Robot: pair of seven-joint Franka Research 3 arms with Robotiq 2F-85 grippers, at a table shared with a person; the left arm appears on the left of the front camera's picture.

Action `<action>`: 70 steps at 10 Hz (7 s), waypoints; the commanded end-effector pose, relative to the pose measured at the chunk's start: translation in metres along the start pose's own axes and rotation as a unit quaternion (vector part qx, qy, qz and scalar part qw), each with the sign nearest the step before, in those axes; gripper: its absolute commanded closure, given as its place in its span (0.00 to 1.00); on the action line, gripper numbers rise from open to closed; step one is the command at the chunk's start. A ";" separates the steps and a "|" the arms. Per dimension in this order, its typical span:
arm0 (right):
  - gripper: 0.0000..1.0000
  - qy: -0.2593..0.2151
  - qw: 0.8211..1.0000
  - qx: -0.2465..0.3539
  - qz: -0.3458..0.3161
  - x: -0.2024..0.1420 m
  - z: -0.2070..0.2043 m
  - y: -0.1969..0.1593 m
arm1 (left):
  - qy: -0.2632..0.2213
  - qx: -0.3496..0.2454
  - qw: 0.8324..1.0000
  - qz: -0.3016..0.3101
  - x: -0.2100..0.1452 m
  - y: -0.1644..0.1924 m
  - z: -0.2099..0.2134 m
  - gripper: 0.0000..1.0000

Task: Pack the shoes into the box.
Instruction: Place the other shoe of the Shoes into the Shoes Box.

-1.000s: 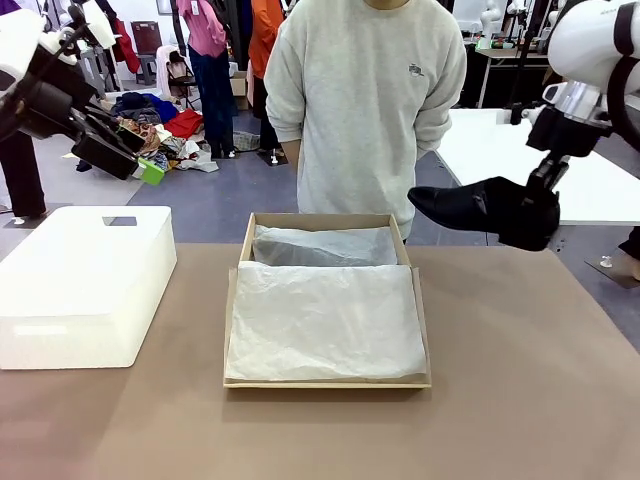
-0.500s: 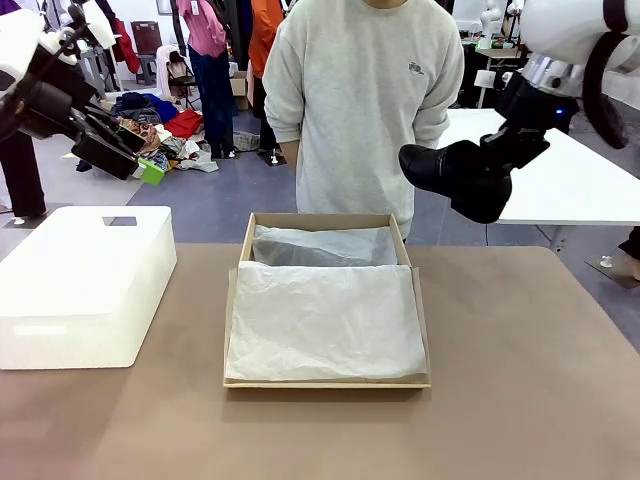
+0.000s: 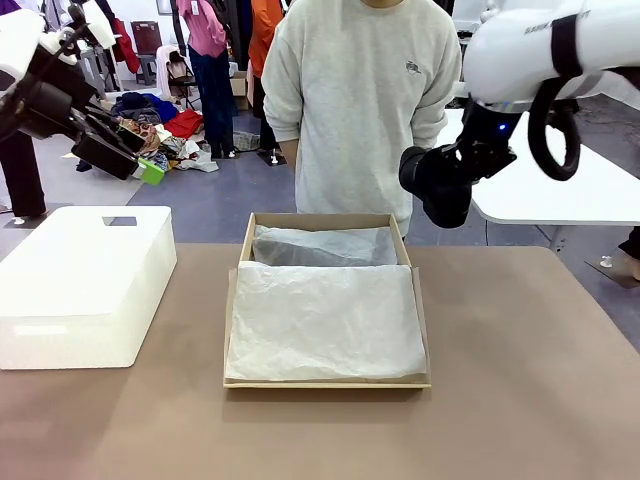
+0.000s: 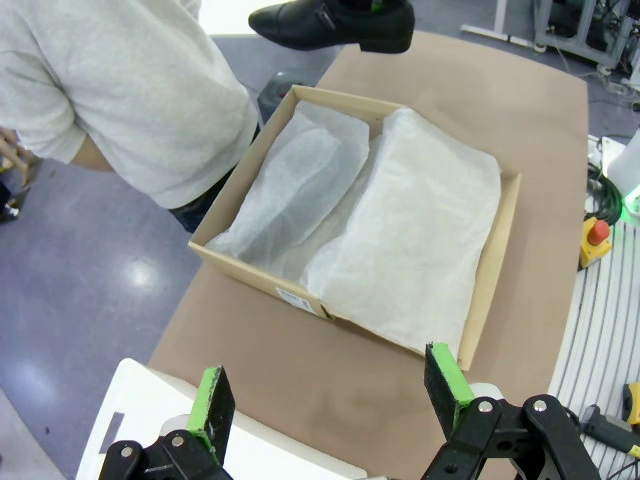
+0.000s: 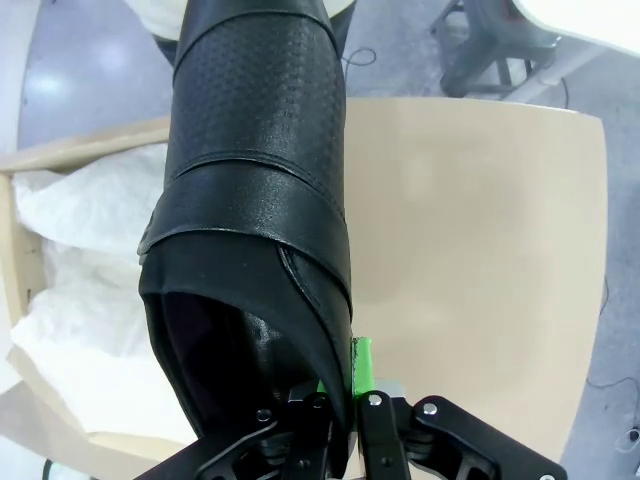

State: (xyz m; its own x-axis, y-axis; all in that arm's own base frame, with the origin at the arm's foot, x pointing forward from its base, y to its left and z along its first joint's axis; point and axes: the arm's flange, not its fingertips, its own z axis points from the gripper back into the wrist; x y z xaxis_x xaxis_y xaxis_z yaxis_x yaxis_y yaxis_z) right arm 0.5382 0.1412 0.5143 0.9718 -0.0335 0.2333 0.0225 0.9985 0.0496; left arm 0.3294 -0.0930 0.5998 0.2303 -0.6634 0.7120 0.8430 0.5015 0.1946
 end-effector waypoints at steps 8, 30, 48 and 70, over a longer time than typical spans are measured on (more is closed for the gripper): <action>1.00 -0.011 0.997 0.017 -0.073 -0.001 0.002 0.020 | -0.005 -0.006 1.000 -0.003 -0.001 0.001 0.000 0.00; 1.00 0.019 0.905 -0.020 -0.424 -0.010 -0.022 0.212 | -0.005 -0.006 1.000 -0.003 -0.001 0.001 0.000 0.00; 1.00 0.029 0.742 -0.058 -0.667 -0.045 -0.052 0.289 | -0.005 -0.006 1.000 -0.003 -0.001 0.001 0.000 0.00; 0.00 0.033 0.731 -0.054 -0.679 -0.036 -0.058 0.300 | -0.005 -0.006 1.000 -0.003 -0.001 0.001 0.000 0.00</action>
State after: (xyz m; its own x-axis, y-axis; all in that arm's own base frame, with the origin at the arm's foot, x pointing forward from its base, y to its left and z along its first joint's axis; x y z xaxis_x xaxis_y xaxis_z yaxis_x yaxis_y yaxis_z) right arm 0.5262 0.4490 0.4549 0.0585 -0.9982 -0.0130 0.9923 0.0568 0.1101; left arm 0.3294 -0.0930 0.5998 0.2302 -0.6634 0.7120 0.8429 0.5015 0.1947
